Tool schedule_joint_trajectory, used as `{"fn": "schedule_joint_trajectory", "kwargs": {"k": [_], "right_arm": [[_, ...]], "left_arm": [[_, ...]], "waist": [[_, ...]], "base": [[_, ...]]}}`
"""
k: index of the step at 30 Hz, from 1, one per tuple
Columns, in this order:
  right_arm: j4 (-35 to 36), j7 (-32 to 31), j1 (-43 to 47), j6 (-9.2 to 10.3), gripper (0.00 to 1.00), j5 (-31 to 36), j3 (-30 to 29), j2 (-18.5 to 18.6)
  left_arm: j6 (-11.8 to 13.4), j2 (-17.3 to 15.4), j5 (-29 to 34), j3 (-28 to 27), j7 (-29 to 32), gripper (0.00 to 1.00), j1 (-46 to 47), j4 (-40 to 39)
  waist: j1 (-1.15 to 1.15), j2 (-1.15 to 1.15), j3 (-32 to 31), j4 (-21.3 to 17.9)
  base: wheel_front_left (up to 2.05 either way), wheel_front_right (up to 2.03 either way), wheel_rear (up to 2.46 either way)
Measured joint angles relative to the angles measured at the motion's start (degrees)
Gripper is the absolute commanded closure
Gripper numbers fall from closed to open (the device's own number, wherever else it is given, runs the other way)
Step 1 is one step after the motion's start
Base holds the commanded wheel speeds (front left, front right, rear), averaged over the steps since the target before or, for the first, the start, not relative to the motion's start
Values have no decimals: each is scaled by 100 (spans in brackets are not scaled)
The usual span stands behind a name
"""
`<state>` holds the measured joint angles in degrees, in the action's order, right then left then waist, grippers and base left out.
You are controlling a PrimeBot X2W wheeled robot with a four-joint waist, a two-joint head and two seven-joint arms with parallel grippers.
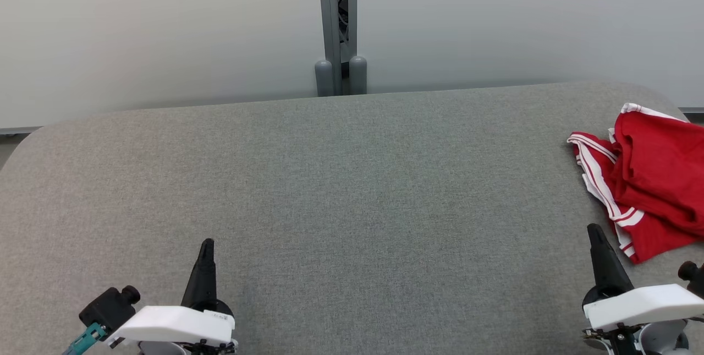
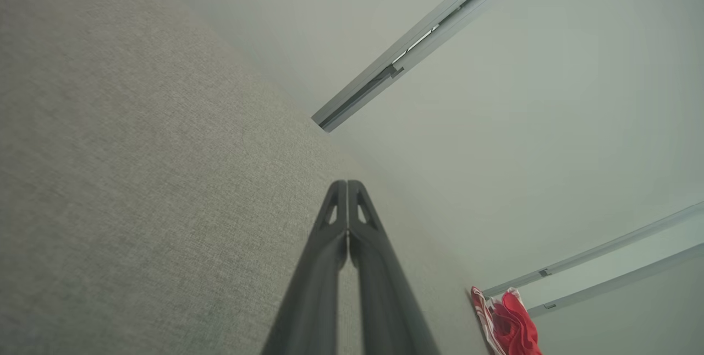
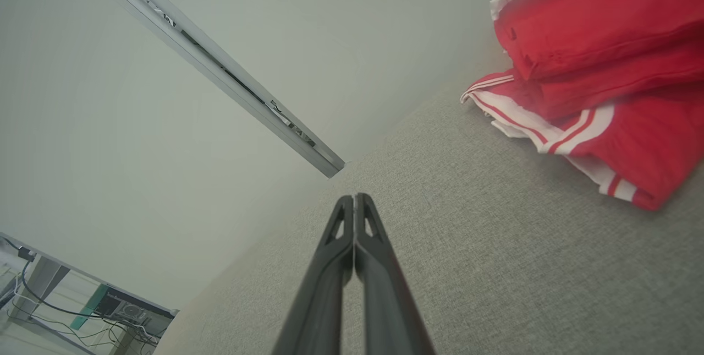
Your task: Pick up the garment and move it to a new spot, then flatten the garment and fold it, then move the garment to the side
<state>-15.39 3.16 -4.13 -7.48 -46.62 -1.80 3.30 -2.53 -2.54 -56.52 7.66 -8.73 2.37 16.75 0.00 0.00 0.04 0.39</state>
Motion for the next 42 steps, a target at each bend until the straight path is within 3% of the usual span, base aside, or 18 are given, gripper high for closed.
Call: {"fn": "schedule_joint_trajectory", "kwargs": {"k": [42], "right_arm": [[337, -876, 168, 0, 100, -2716, -1016, 31]], "left_arm": [[-281, -10, -2219, 80, 452, 100, 586, 197]], "waist": [[0, 0, 9, -21]], "base": [[0, 0, 0]]}}
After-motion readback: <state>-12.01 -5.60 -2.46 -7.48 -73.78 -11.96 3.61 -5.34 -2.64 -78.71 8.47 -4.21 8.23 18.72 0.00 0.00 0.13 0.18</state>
